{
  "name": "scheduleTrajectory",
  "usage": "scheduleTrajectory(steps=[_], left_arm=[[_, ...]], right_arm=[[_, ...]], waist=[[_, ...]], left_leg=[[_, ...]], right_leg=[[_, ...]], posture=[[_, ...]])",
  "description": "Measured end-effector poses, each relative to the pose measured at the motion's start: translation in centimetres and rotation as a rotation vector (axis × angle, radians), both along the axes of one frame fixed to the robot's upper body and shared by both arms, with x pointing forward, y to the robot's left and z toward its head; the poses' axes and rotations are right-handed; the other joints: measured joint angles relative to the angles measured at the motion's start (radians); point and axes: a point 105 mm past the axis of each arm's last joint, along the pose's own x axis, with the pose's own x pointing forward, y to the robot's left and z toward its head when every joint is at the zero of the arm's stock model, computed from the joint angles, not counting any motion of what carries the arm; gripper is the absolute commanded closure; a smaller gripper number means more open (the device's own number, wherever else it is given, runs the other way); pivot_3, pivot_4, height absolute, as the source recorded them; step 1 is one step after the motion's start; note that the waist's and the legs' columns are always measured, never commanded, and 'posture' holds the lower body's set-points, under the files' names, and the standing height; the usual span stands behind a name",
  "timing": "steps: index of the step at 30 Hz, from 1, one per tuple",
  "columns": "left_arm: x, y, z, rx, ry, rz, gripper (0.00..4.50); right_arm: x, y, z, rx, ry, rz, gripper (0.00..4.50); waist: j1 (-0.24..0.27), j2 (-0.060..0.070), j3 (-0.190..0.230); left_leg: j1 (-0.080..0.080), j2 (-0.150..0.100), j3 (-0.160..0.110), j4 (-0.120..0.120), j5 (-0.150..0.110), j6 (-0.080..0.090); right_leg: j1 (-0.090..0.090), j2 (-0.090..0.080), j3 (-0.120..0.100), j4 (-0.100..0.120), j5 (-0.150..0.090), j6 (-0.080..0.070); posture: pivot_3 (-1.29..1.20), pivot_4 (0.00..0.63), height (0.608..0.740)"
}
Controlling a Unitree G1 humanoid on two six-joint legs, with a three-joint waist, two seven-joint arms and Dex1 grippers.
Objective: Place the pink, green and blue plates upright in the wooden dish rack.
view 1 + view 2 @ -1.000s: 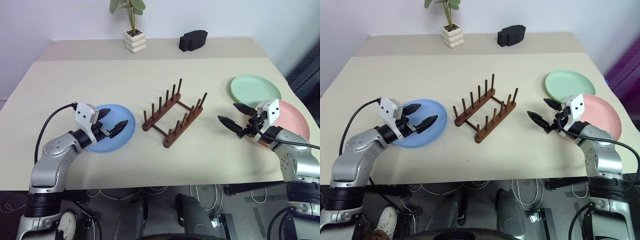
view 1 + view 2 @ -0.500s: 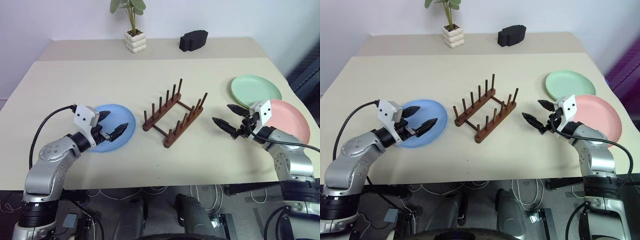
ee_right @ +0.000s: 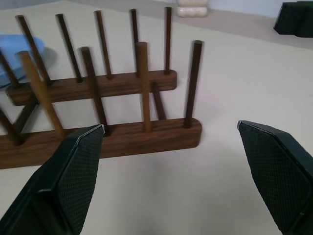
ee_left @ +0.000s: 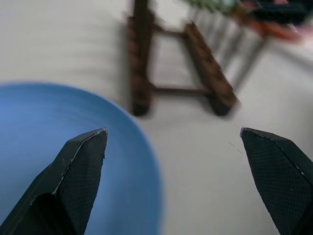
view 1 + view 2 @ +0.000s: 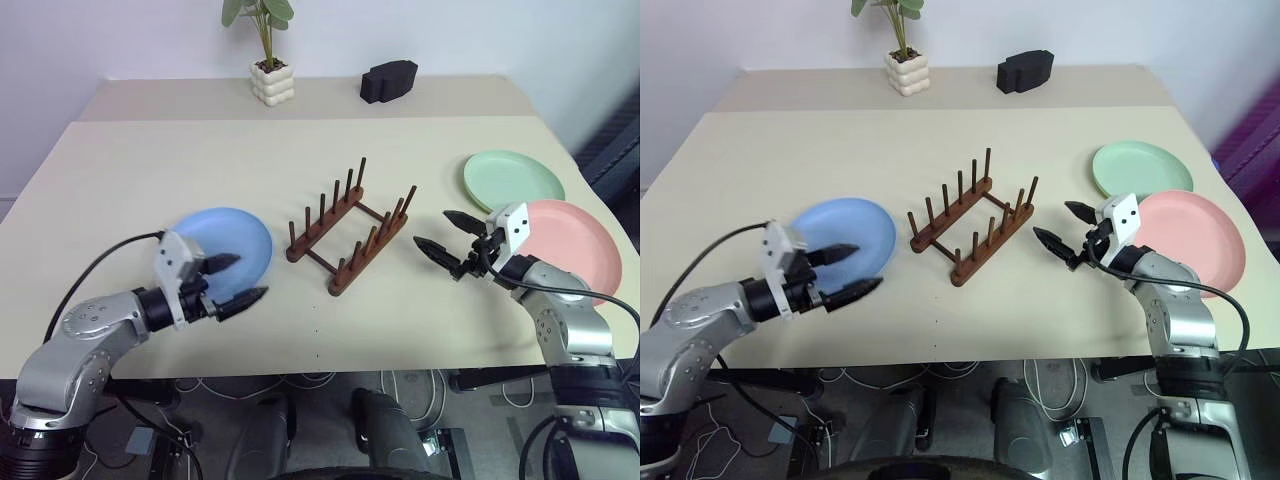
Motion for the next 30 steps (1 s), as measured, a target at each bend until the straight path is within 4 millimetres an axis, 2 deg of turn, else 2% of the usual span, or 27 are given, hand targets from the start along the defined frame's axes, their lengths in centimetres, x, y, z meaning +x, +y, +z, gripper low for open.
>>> scheduleTrajectory(steps=[4,8,11,13,17,22,23,24,28,30], left_arm=[[-0.2,-3.7,-1.4,0.025,0.025,-0.114,0.00],[0.2,-6.9,-1.7,0.011,0.009,-0.155,0.00],[0.8,-7.9,-2.1,0.023,0.010,-0.141,0.00],[1.8,-8.7,-2.8,0.034,0.011,-0.091,0.00],[2.2,-9.9,-4.5,0.066,0.057,-0.056,0.00],[2.8,-11.0,-4.6,0.047,0.054,-0.026,0.00],[2.9,-11.2,-4.6,0.043,0.053,-0.020,0.56],[3.1,-11.2,-4.7,0.043,0.054,-0.009,0.85],[3.6,-11.2,-4.9,0.049,0.047,0.016,2.99],[3.8,-11.3,-4.4,0.046,0.016,0.017,3.69]], right_arm=[[-0.8,0.4,-0.3,-0.004,0.011,0.011,0.03],[-1.1,0.8,-0.4,-0.006,0.015,0.014,0.03],[-1.3,1.1,-0.3,-0.004,0.012,0.007,0.03],[-1.8,1.3,-0.6,0.002,0.018,0.003,0.03],[-2.6,1.9,-1.0,0.023,0.026,0.005,0.03],[-2.7,1.8,-1.2,0.033,0.035,0.000,0.03],[-2.7,1.9,-1.2,0.033,0.033,0.002,0.00],[-2.7,1.9,-1.1,0.034,0.030,0.003,0.00],[-2.4,2.2,-0.6,0.039,0.013,0.010,0.00],[-2.3,2.3,-0.6,0.043,0.013,0.013,0.00]], waist=[[0.001,0.000,0.000],[0.000,0.000,0.000],[-0.003,0.001,0.000],[0.003,0.001,-0.001],[0.000,0.001,-0.001],[0.002,0.001,-0.001],[0.003,0.001,-0.001],[0.003,0.001,-0.001],[0.002,0.001,-0.001],[0.005,0.002,-0.002]], left_leg=[[0.000,-0.001,0.000,0.001,0.000,0.000],[0.000,-0.001,0.000,0.001,0.000,0.000],[0.001,-0.001,0.000,0.000,0.000,0.000],[0.000,-0.001,-0.001,0.001,0.000,0.000],[0.000,-0.002,-0.001,0.001,0.000,0.000],[0.000,-0.002,-0.001,0.002,0.000,0.000],[0.000,-0.002,-0.001,0.002,0.000,0.000],[0.000,-0.002,-0.001,0.002,0.000,0.000],[0.000,-0.002,-0.001,0.002,0.000,0.000],[0.000,-0.002,-0.001,0.002,0.000,0.000]], right_leg=[[0.000,0.000,0.000,0.000,0.000,0.000],[0.000,0.001,0.000,0.001,0.000,0.000],[0.000,0.001,0.000,0.001,0.000,0.000],[0.001,0.001,0.000,0.000,0.000,0.001],[0.001,0.000,0.000,0.000,0.000,0.001],[0.001,0.000,0.000,0.000,0.000,0.001],[0.001,0.000,0.000,0.000,0.000,0.001],[0.001,0.000,0.000,0.000,0.000,0.001],[0.001,0.000,0.000,0.000,0.000,0.001],[0.002,0.000,0.000,0.000,0.000,0.001]], posture=[[0.00,0.150,0.736],[0.00,0.150,0.736],[0.00,0.150,0.736],[0.00,0.150,0.736],[0.00,0.150,0.736],[0.00,0.150,0.736],[0.00,0.150,0.736],[0.00,0.150,0.736],[0.00,0.150,0.736],[0.00,0.150,0.736]])
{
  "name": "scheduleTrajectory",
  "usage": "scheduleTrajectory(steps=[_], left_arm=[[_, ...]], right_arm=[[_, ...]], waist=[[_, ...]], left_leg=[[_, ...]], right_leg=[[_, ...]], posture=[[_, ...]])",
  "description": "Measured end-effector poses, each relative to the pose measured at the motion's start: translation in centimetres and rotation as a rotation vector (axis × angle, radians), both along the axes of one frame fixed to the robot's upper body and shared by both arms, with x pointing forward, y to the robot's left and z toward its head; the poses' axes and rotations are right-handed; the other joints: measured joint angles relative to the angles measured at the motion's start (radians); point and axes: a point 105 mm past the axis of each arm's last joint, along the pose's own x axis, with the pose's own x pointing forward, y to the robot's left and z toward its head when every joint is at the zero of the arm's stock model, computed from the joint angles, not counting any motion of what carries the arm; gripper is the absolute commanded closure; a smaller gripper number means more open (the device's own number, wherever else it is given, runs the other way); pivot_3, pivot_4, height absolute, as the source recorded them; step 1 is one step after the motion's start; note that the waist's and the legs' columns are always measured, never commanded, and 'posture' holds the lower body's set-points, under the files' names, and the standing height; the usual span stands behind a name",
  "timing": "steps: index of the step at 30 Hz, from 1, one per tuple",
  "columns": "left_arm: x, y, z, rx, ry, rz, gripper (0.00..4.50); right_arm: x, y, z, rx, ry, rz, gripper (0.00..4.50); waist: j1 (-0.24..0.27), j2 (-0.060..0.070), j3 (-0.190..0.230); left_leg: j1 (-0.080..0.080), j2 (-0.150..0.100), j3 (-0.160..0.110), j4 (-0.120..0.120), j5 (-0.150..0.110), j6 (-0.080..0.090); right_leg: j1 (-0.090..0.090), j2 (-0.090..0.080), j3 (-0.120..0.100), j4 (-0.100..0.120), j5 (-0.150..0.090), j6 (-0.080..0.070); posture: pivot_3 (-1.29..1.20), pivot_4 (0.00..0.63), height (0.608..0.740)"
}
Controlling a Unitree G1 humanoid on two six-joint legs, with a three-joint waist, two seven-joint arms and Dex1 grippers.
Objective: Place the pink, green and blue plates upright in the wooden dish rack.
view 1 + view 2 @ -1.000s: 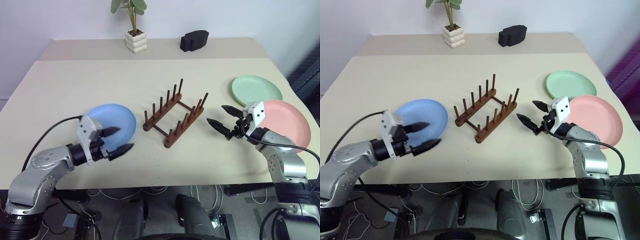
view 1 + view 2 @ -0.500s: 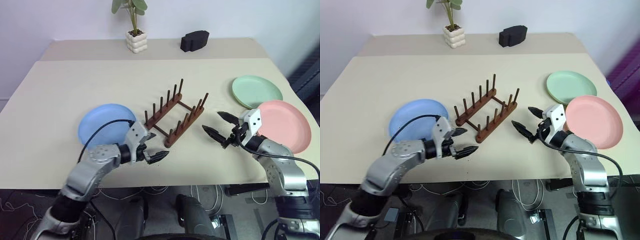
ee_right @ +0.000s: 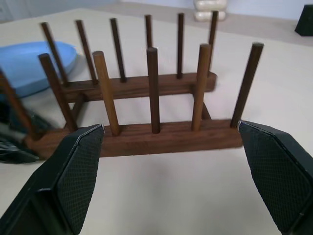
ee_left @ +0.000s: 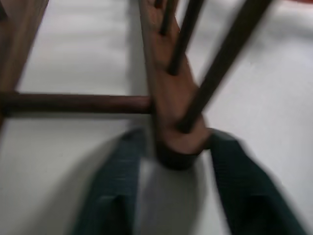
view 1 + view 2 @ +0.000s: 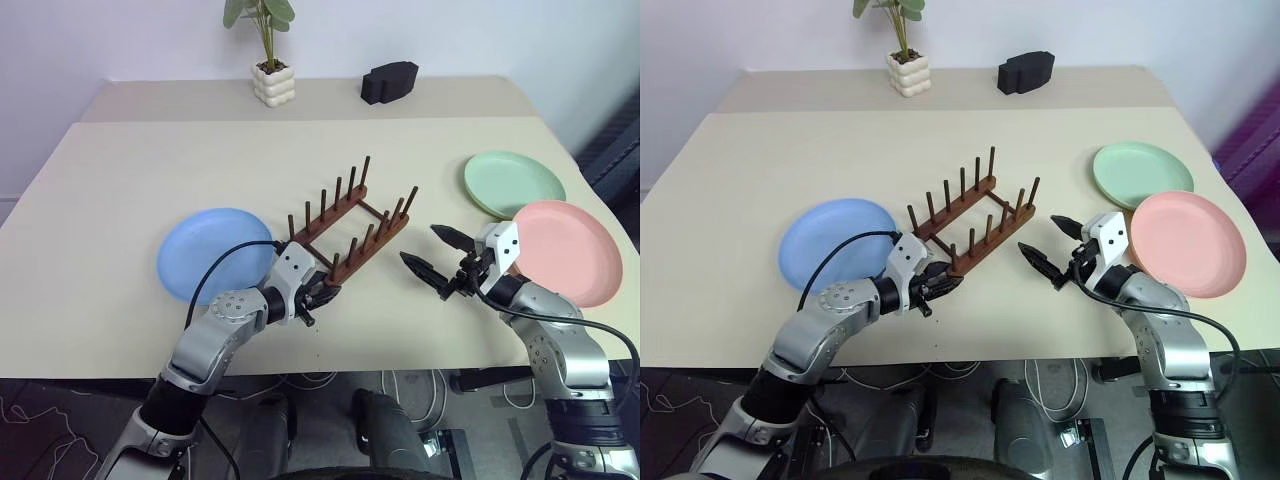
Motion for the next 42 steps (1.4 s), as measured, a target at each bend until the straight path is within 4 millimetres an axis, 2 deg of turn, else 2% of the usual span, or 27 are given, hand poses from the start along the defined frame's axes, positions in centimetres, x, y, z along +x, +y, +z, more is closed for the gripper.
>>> scheduleTrajectory(steps=[6,10,14,17,20,29,36,38,40,42], left_arm=[[0.5,-0.2,-0.2,0.014,-0.025,-0.023,3.69],[1.1,-0.2,-0.3,0.064,-0.074,-0.118,3.69],[1.2,-0.5,-0.3,0.074,-0.095,-0.238,3.69],[0.6,-0.8,-0.2,0.096,-0.096,-0.401,3.69],[0.4,-0.9,-0.1,0.105,-0.092,-0.499,3.69],[1.6,-1.2,-0.2,0.128,-0.110,-0.559,3.69],[2.0,-1.0,-0.3,0.127,-0.105,-0.528,0.36],[2.3,-0.5,-0.2,0.118,-0.099,-0.479,0.36],[2.3,0.0,0.0,0.112,-0.087,-0.435,0.31],[1.9,0.7,0.0,0.104,-0.067,-0.406,0.93]], right_arm=[[-0.3,-0.2,-0.3,-0.008,0.013,-0.001,0.00],[-1.9,-2.1,-2.1,-0.048,0.106,-0.021,0.00],[-3.4,-2.6,-3.1,-0.060,0.174,-0.003,0.00],[-5.1,-2.0,-3.5,-0.058,0.220,0.045,0.00],[-5.8,-1.7,-3.9,-0.054,0.248,0.057,0.00],[-6.8,-1.5,-4.4,-0.058,0.280,0.060,0.00],[-7.0,-2.2,-4.0,-0.073,0.278,0.044,0.00],[-7.1,-2.5,-4.0,-0.080,0.281,0.034,0.00],[-7.2,-2.6,-4.1,-0.079,0.286,0.032,0.57],[-7.4,-2.7,-4.2,-0.075,0.294,0.034,1.39]], waist=[[0.008,0.003,-0.002],[0.019,0.003,-0.002],[0.019,0.003,-0.002],[0.018,0.003,-0.002],[0.015,0.003,-0.002],[0.018,0.003,-0.002],[0.018,0.003,-0.002],[0.018,0.003,-0.002],[0.017,0.003,-0.002],[0.014,0.003,-0.002]], left_leg=[[0.002,0.000,0.001,0.000,0.000,0.000],[0.001,-0.001,0.001,0.000,0.000,0.000],[0.001,0.000,0.001,0.000,0.000,0.000],[0.000,0.000,0.001,0.000,0.000,0.000],[0.000,0.000,0.001,0.001,0.000,0.000],[-0.001,0.000,0.000,0.002,-0.001,0.001],[-0.001,0.000,0.000,0.002,-0.001,0.001],[-0.001,0.001,0.000,0.002,-0.001,0.001],[-0.001,0.001,0.000,0.002,-0.001,0.001],[-0.001,0.002,0.000,0.002,-0.001,0.001]], right_leg=[[0.002,0.000,0.000,0.000,0.000,0.000],[0.002,-0.001,0.000,-0.001,0.000,0.000],[0.001,-0.001,0.000,-0.001,-0.001,0.000],[0.001,0.000,0.000,-0.001,-0.001,0.000],[0.001,-0.001,0.000,-0.001,-0.001,0.001],[0.001,-0.001,0.000,-0.001,-0.001,0.001],[0.000,-0.001,0.000,-0.001,-0.001,0.002],[0.000,-0.001,0.000,-0.001,-0.001,0.002],[0.000,-0.001,0.000,-0.001,-0.001,0.002],[0.000,0.000,0.000,-0.001,-0.001,0.002]], posture=[[0.00,0.150,0.736],[0.00,0.150,0.736],[0.00,0.150,0.736],[0.00,0.150,0.736],[0.00,0.150,0.736],[0.00,0.150,0.736],[0.00,0.150,0.736],[0.00,0.150,0.736],[0.00,0.150,0.736],[0.00,0.150,0.736]])
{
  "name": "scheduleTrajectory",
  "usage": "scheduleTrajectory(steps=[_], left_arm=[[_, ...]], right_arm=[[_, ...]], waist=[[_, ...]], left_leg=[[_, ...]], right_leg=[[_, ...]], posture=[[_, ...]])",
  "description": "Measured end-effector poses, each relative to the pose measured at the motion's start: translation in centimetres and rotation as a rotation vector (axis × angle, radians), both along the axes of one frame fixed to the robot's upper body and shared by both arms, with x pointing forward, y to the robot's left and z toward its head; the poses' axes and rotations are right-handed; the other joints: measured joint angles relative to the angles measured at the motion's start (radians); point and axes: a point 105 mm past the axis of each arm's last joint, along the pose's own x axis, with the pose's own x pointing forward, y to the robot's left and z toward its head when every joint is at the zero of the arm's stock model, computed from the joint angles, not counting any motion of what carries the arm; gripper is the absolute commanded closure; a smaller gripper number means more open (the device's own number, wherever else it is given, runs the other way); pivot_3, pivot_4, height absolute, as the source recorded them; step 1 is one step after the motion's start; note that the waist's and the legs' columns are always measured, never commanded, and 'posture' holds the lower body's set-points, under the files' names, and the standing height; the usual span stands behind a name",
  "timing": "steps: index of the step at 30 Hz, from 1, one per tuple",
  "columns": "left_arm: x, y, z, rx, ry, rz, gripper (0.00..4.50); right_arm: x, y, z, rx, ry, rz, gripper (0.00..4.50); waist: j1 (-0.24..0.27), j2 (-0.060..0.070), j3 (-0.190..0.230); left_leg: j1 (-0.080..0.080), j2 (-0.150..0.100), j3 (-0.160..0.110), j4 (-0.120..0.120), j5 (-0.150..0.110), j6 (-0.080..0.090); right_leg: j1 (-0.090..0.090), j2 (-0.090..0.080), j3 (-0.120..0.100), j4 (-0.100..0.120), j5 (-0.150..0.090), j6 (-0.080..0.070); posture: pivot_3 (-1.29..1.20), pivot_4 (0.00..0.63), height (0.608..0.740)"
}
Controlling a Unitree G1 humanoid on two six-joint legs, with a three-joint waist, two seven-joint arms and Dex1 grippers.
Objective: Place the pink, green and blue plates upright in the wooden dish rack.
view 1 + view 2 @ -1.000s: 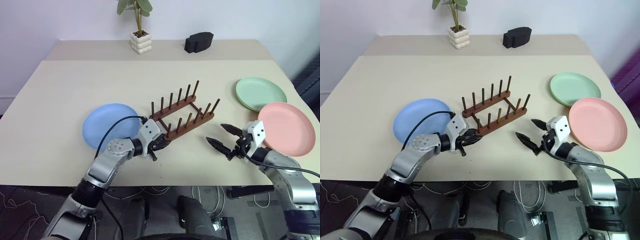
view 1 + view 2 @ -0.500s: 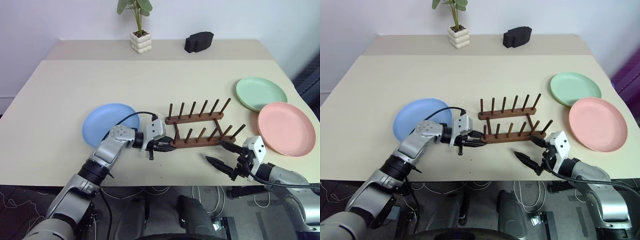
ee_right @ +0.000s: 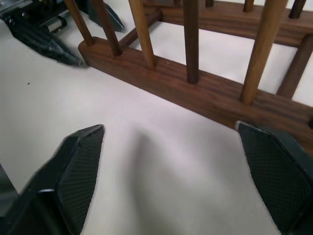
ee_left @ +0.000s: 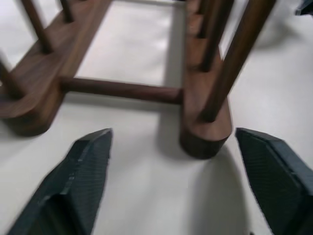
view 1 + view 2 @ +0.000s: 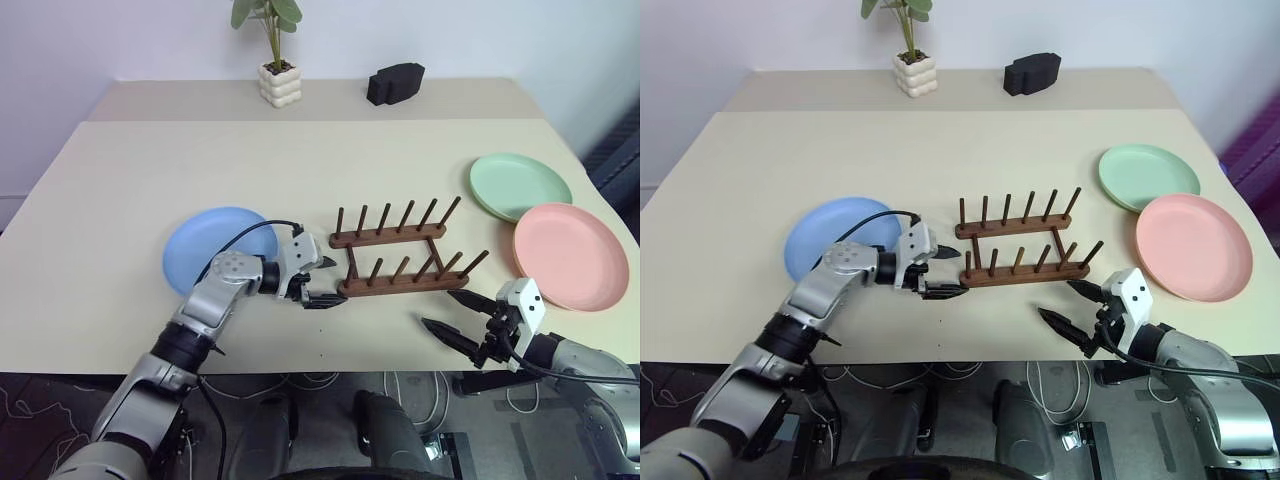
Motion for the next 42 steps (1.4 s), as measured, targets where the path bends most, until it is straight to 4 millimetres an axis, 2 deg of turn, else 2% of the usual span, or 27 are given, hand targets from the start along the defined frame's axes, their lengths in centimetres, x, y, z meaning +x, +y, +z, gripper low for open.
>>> scheduleTrajectory(steps=[1,2,4,5,6,7,8,12,15,20,26,29,33,38,42], left_arm=[[-0.2,0.4,0.0,0.001,0.013,0.016,1.23],[-0.4,0.8,-0.1,0.005,0.024,0.031,1.70],[-0.9,1.3,0.1,0.006,0.037,0.050,2.68],[-1.2,1.6,0.3,0.010,0.044,0.055,3.32],[-1.5,1.8,0.4,0.009,0.052,0.058,3.83],[-1.9,1.9,0.6,0.014,0.059,0.057,4.28],[-2.2,2.0,0.7,0.014,0.069,0.055,4.44],[-3.3,2.2,0.9,0.002,0.116,0.042,4.44],[-4.4,1.5,1.3,-0.020,0.140,-0.016,4.44],[-5.2,-2.1,0.7,-0.033,0.163,-0.101,4.44],[-3.9,-3.6,0.1,-0.034,0.165,-0.045,4.44],[-3.1,-3.6,-0.9,-0.001,0.146,0.010,4.44],[-2.2,-3.5,-0.8,0.011,0.079,0.051,4.44],[-1.1,-3.4,-0.6,0.004,0.024,0.113,4.44],[0.0,-3.0,-0.4,-0.006,0.002,0.174,4.44]], right_arm=[[0.0,0.0,0.0,0.001,0.002,0.002,1.96],[-0.1,0.0,0.0,0.001,0.003,0.003,2.50],[-0.1,0.0,0.0,-0.001,0.004,0.005,3.50],[-0.1,0.0,0.0,-0.002,0.004,0.007,4.11],[-0.1,0.0,0.0,-0.002,0.003,0.012,4.50],[0.0,0.1,0.1,-0.004,-0.001,0.018,4.50],[0.0,0.0,0.2,-0.006,-0.002,0.021,4.50],[0.1,-0.4,-0.1,-0.024,0.008,0.015,4.50],[0.3,-1.2,-0.7,-0.066,0.025,-0.007,4.50],[0.7,-2.2,-1.5,-0.113,0.033,-0.043,4.50],[1.6,-3.2,-1.6,-0.194,-0.012,-0.086,4.50],[2.2,-3.6,-1.3,-0.223,-0.042,-0.112,4.50],[3.4,-4.0,-1.2,-0.258,-0.074,-0.148,4.50],[4.9,-3.8,-0.9,-0.285,-0.107,-0.153,4.50],[5.6,-2.8,-0.8,-0.273,-0.121,-0.133,4.50]], waist=[[0.000,0.000,0.000],[0.001,0.000,0.000],[0.002,0.000,0.000],[0.002,0.000,0.000],[0.002,0.000,0.000],[0.003,0.000,0.000],[0.004,0.000,0.000],[0.003,0.000,0.000],[0.004,0.000,0.000],[0.004,0.000,0.000],[0.002,0.000,0.000],[0.003,0.000,0.000],[0.003,0.000,0.000],[0.002,0.000,0.000],[0.002,0.000,0.000]], left_leg=[[0.000,0.000,0.000,0.000,0.000,0.000],[0.000,0.000,0.000,0.000,0.000,0.000],[0.000,0.000,0.000,0.000,0.000,0.000],[0.000,0.000,0.000,0.000,0.000,0.000],[0.000,0.000,0.000,0.000,0.000,0.000],[0.000,0.000,0.000,0.000,0.000,0.000],[0.000,0.000,0.000,0.000,0.000,0.000],[0.000,0.000,0.000,0.000,0.000,0.000],[0.000,0.000,0.000,0.000,0.000,0.000],[-0.001,-0.001,0.000,0.001,0.000,0.000],[0.000,-0.002,0.001,0.001,0.000,0.000],[0.000,-0.002,0.000,0.001,0.000,0.000],[0.000,-0.002,0.000,0.001,0.000,0.000],[0.000,-0.002,0.000,0.001,0.000,0.000],[0.000,-0.002,0.000,0.001,0.000,0.000]], right_leg=[[0.000,0.000,0.000,0.000,0.000,0.000],[0.000,0.000,0.000,0.000,0.000,0.000],[0.000,0.000,0.000,0.000,0.000,0.000],[0.000,0.000,0.000,0.000,0.000,0.000],[0.000,0.000,0.000,0.000,-0.001,0.001],[0.000,0.000,0.000,0.000,-0.001,0.001],[0.000,0.000,0.000,0.000,-0.001,0.001],[0.000,0.000,0.000,0.000,-0.001,0.001],[0.000,0.000,0.000,0.000,-0.001,0.001],[0.000,0.000,0.000,0.000,-0.001,0.000],[0.000,0.000,0.000,0.000,-0.001,0.001],[0.000,0.000,0.000,0.000,0.000,0.000],[0.000,0.000,0.000,0.000,0.000,0.000],[0.000,0.000,0.000,0.001,0.000,-0.001],[0.000,0.001,0.000,0.001,0.001,-0.001]], posture=[[0.00,0.150,0.736],[0.00,0.150,0.736],[0.00,0.150,0.736],[0.00,0.150,0.736],[0.00,0.150,0.736],[0.00,0.150,0.736],[0.00,0.150,0.736],[0.00,0.150,0.736],[0.00,0.150,0.736],[0.00,0.150,0.736],[0.00,0.150,0.736],[0.00,0.150,0.736],[0.00,0.150,0.736],[0.00,0.150,0.736],[0.00,0.150,0.736]])
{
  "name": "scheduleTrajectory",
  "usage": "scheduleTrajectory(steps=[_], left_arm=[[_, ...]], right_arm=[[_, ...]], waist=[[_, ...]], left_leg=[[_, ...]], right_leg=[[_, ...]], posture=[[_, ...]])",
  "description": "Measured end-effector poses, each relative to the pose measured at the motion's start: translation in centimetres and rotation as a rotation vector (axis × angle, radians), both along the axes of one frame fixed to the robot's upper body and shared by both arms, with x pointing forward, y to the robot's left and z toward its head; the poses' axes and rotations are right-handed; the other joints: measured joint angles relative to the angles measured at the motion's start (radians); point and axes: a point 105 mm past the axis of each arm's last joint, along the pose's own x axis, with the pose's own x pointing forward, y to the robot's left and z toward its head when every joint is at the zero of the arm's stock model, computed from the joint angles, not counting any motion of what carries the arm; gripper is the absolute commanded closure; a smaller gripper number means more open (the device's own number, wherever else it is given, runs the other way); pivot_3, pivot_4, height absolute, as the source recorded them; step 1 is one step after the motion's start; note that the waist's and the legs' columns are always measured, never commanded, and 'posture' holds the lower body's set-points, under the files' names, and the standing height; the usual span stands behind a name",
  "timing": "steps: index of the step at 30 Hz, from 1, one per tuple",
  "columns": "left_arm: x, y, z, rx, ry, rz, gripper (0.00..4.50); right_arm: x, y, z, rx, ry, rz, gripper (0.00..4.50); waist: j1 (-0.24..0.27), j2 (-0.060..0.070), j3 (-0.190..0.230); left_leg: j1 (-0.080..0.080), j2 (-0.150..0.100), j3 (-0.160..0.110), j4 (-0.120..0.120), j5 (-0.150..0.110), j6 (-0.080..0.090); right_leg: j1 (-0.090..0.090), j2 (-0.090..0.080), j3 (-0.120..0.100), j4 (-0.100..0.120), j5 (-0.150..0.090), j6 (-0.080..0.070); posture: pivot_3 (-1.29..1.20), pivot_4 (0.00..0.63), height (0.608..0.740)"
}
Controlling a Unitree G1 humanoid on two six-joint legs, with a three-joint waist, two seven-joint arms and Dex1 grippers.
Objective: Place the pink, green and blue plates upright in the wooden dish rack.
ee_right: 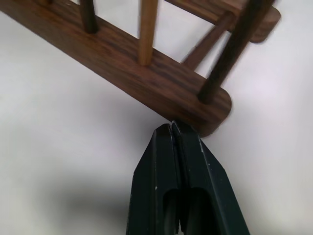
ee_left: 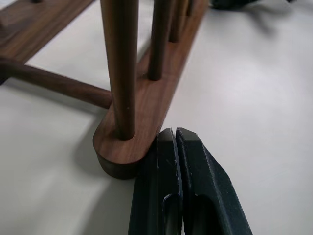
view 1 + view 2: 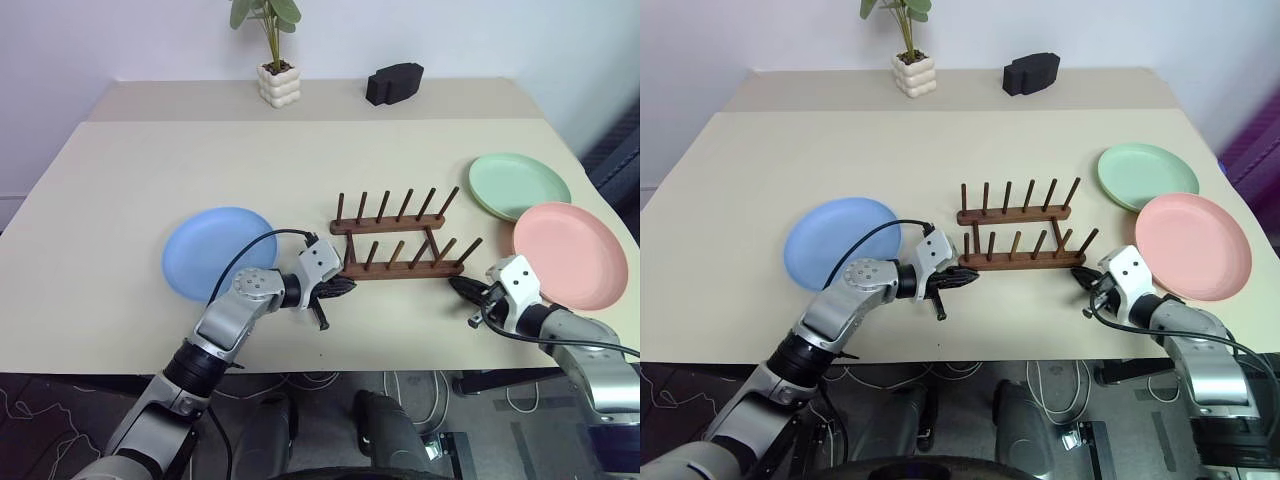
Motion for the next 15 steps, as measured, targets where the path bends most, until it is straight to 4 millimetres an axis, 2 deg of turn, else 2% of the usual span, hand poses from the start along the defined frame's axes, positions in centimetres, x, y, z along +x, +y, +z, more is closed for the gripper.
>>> scheduleTrajectory(steps=[6,15], left_arm=[[1.2,0.7,0.3,0.006,-0.028,0.056,4.44],[1.6,1.1,0.4,0.000,-0.036,0.075,4.44]], right_arm=[[0.7,0.7,0.1,0.002,-0.011,0.013,4.50],[0.7,0.6,0.1,0.020,0.003,0.003,4.50]], waist=[[0.001,0.000,0.000],[0.001,0.000,0.000]], left_leg=[[0.000,0.000,0.000,0.000,0.000,0.000],[0.000,-0.001,0.000,0.000,0.000,0.000]], right_leg=[[0.000,0.000,0.000,0.000,0.000,0.000],[0.000,0.000,0.000,0.000,0.000,0.000]], posture=[[0.00,0.150,0.736],[0.00,0.150,0.736]])
